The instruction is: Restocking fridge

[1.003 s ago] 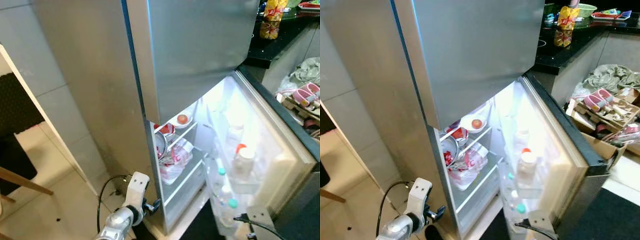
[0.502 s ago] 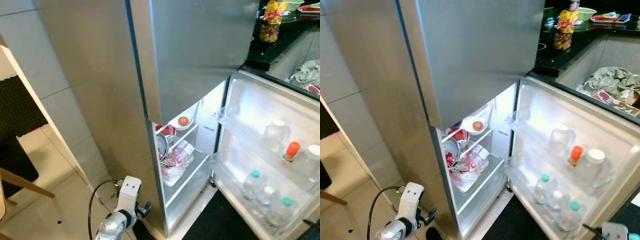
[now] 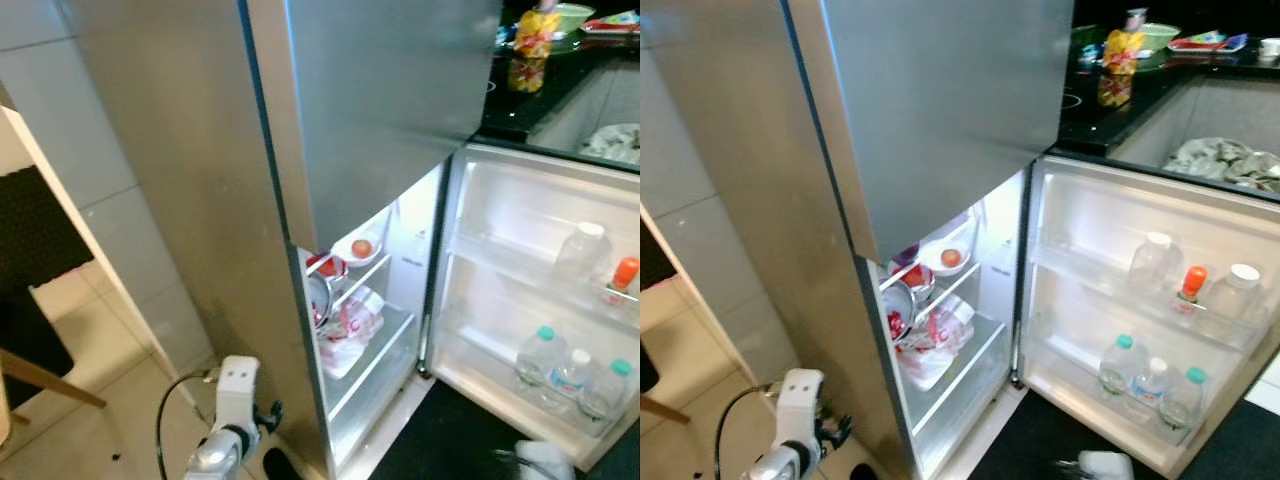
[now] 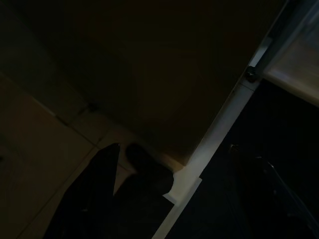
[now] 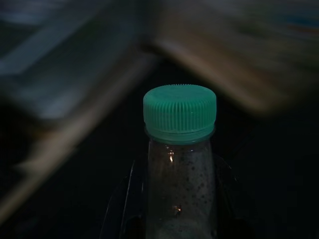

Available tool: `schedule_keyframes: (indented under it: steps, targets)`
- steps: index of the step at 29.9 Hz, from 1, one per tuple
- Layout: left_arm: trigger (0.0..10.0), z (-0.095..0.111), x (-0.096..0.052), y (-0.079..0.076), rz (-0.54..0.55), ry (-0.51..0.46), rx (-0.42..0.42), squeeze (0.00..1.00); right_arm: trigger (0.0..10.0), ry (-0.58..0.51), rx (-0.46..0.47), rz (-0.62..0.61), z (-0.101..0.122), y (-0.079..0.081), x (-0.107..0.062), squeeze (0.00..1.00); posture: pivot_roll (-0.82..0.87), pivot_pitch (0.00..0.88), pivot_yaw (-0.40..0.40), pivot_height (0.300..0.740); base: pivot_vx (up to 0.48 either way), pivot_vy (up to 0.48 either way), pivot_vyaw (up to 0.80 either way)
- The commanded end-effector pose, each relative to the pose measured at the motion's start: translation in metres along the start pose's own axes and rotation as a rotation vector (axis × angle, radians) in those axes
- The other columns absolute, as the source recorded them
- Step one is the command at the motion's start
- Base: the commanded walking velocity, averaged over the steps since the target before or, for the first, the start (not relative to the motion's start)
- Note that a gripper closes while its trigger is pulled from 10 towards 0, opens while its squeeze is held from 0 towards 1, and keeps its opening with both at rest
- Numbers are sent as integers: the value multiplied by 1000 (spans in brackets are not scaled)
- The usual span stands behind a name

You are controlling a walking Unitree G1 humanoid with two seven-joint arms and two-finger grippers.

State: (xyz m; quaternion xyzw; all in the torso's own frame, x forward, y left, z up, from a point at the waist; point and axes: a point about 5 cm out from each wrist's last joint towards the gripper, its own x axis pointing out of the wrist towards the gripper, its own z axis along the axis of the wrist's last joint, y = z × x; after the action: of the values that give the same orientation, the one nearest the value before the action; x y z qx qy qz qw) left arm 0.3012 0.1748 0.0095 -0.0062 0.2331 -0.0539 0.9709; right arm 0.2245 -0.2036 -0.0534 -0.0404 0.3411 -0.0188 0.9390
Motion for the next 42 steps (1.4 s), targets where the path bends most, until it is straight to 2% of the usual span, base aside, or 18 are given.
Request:
schedule_keyframes:
  steps: [1, 2, 3, 7, 10, 11, 15, 18, 19, 21, 24, 28, 42]
  targets:
    - [10000, -17, -5, 2, 28, 53, -17, 0, 10000, -18, -38, 66, 3, 3, 0, 0, -30, 65, 52, 740, 0, 0, 0]
    - [10000, -17, -5, 2, 28, 53, -17, 0, 10000, -18, -38, 66, 3, 3, 0, 0, -30, 65, 52, 740, 0, 0, 0]
    - [10000, -22, -7, 4, 58, 64, -31, 0, 10000, -42, -76, 153, 10, 15, 2, 0, -22, 52, 19, 740, 0, 0, 0]
    - [10000, -27, -9, 7, 88, 73, -37, 0, 10000, -74, -122, 225, 22, 24, 5, 0, -22, 47, 5, 740, 0, 0, 0]
    - [10000, -28, -10, 8, 91, 76, -35, 0, 10000, -80, -146, 237, 26, 25, 6, 0, -22, 46, -8, 740, 0, 0, 0]
    - [10000, -31, -11, 8, 98, 80, -38, 0, 10000, -91, -166, 261, 34, 25, 8, 0, -22, 44, -29, 740, 0, 0, 0]
    - [10000, -31, -11, 6, 84, 80, -5, 0, 10000, -96, -154, 263, 39, 21, 9, 0, -18, 44, -38, 740, 0, 0, 0]
    - [10000, -30, -11, 5, 69, 71, 15, 0, 10000, -82, -133, 231, 36, 17, 9, 0, -18, 47, -31, 740, 0, 0, 0]
    - [10000, -30, -11, 5, 73, 66, 14, 0, 10000, -57, -75, 193, 27, 14, 7, 0, -24, 48, -13, 740, 0, 0, 0]
    - [10000, -30, -11, 5, 73, 66, 14, 0, 10000, -57, -75, 193, 27, 14, 7, 0, -24, 48, -13, 740, 0, 0, 0]
    - [10000, -32, -11, 6, 84, 90, 4, 0, 10000, -32, -35, 185, 16, 13, 4, 0, -32, 50, 4, 740, 0, 0, 0]
    - [10000, -29, -7, -2, 50, 93, -2, 0, 10000, -10, -1, 157, 4, 7, 0, 0, -54, 59, 42, 740, 0, -427, 0]
    - [10000, -25, -4, -9, 28, 94, -3, 0, 10000, -1, 24, 116, -4, -3, -3, 0, -63, 79, 48, 740, 0, -480, 0]
